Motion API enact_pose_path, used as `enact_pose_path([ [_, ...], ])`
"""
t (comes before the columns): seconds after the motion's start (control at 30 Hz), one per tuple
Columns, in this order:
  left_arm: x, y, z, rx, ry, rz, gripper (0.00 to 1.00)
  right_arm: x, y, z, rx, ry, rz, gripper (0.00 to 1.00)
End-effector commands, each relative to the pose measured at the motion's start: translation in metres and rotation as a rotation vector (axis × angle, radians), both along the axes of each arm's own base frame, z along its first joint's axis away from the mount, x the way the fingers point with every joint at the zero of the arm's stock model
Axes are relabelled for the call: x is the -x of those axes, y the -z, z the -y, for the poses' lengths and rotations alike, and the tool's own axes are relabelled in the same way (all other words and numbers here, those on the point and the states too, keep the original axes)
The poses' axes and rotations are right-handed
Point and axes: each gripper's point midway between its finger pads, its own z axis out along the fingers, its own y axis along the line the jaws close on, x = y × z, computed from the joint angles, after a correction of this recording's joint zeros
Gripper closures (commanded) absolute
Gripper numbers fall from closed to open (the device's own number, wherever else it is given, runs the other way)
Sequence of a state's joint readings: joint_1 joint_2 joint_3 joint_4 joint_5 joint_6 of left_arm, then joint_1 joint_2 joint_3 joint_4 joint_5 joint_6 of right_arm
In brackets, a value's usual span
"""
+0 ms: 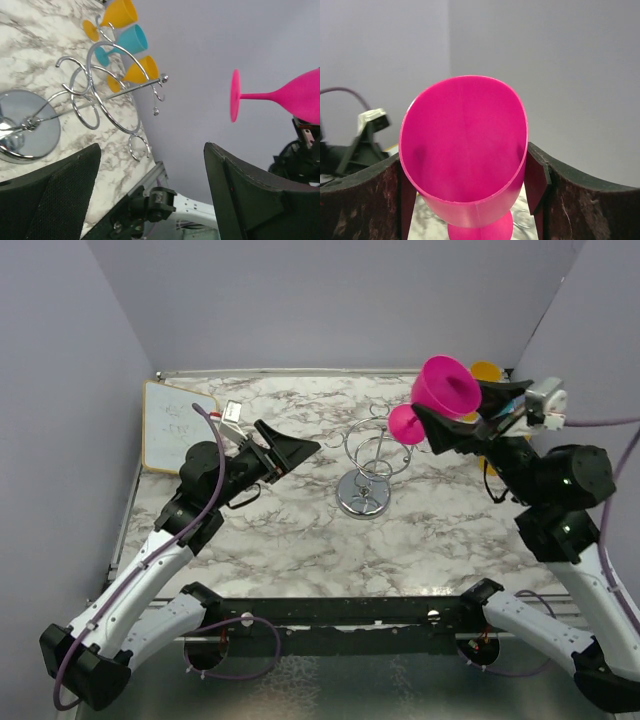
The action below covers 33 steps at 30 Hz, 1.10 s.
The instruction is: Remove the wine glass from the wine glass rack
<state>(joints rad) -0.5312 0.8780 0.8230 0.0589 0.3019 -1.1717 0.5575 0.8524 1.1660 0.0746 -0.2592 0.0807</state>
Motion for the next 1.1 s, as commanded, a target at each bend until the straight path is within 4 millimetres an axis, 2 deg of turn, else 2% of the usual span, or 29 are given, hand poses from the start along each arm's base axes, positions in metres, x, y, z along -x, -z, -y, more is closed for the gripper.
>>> enact_pose_path([
  [0.0, -0.010, -0.004, -0.020, -0.135, -0.104, 0.111, 0.14, -0.019, 0.018, 0.083, 0.075, 0.461, -0.080, 0.30],
  [0.17, -0.016, -0.011, -0.030, -0.216, -0.153, 0.185, 0.14, -0.033, 0.064, 0.165, 0.123, 0.927, -0.253, 0.31],
  [0.27, -0.018, -0.014, -0.035, -0.261, -0.179, 0.216, 0.14, -0.031, 0.088, 0.193, 0.096, 1.104, -0.324, 0.32],
  [0.37, -0.018, -0.017, -0.038, -0.302, -0.193, 0.240, 0.14, -0.036, 0.100, 0.200, 0.054, 1.176, -0.342, 0.34],
  [0.47, -0.015, -0.017, -0.042, -0.333, -0.206, 0.253, 0.14, -0.052, 0.121, 0.196, 0.070, 1.236, -0.397, 0.34],
  [0.57, -0.011, -0.018, -0.046, -0.350, -0.217, 0.264, 0.14, -0.068, 0.143, 0.185, 0.061, 1.219, -0.451, 0.34],
  [0.7, -0.007, -0.020, -0.054, -0.369, -0.242, 0.284, 0.14, -0.090, 0.181, 0.186, 0.018, 1.173, -0.526, 0.34],
  [0.87, -0.003, -0.024, -0.062, -0.390, -0.272, 0.313, 0.14, -0.104, 0.243, 0.215, -0.141, 1.178, -0.669, 0.34],
  [1.07, 0.003, -0.033, -0.073, -0.437, -0.313, 0.355, 0.13, -0.087, 0.296, 0.247, -0.264, 1.310, -0.649, 0.33],
])
